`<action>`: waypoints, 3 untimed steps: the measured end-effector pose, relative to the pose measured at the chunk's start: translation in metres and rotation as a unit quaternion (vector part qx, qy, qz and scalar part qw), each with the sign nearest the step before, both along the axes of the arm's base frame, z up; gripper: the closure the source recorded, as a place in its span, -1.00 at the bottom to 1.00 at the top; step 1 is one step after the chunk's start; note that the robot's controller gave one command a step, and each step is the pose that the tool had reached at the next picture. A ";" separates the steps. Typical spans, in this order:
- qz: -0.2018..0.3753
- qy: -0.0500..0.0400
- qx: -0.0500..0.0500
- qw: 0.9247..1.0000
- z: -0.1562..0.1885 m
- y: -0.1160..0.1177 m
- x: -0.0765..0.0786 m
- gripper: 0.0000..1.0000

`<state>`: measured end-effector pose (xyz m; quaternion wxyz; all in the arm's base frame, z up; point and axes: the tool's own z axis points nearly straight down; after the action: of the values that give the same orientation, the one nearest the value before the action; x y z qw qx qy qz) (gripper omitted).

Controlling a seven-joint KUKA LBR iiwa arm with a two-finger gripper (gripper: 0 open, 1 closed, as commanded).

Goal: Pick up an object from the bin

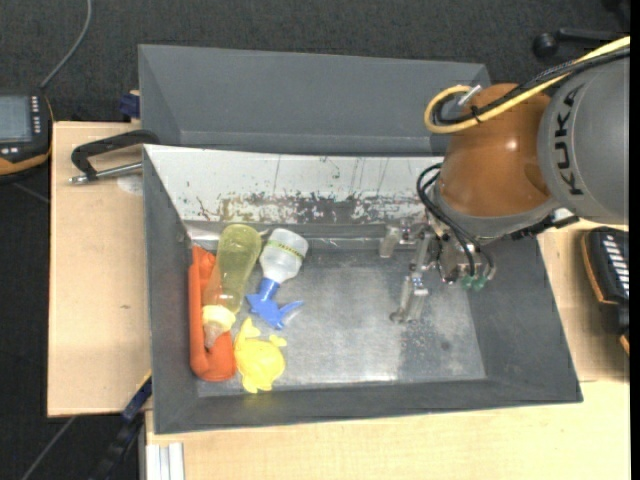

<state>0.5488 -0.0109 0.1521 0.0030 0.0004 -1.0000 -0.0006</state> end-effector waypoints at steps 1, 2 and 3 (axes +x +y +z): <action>0.000 -0.004 0.000 1.000 0.005 0.000 0.002 -1.00; 0.006 -0.005 0.000 1.000 -0.046 0.033 0.000 -1.00; -0.047 -0.002 0.001 0.999 -0.074 0.053 0.011 -1.00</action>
Offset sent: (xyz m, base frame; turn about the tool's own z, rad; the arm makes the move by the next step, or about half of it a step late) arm -0.0042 0.0508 -0.0774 -0.0227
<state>0.5600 0.0424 0.0780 0.0013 -0.0464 -0.9989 -0.0016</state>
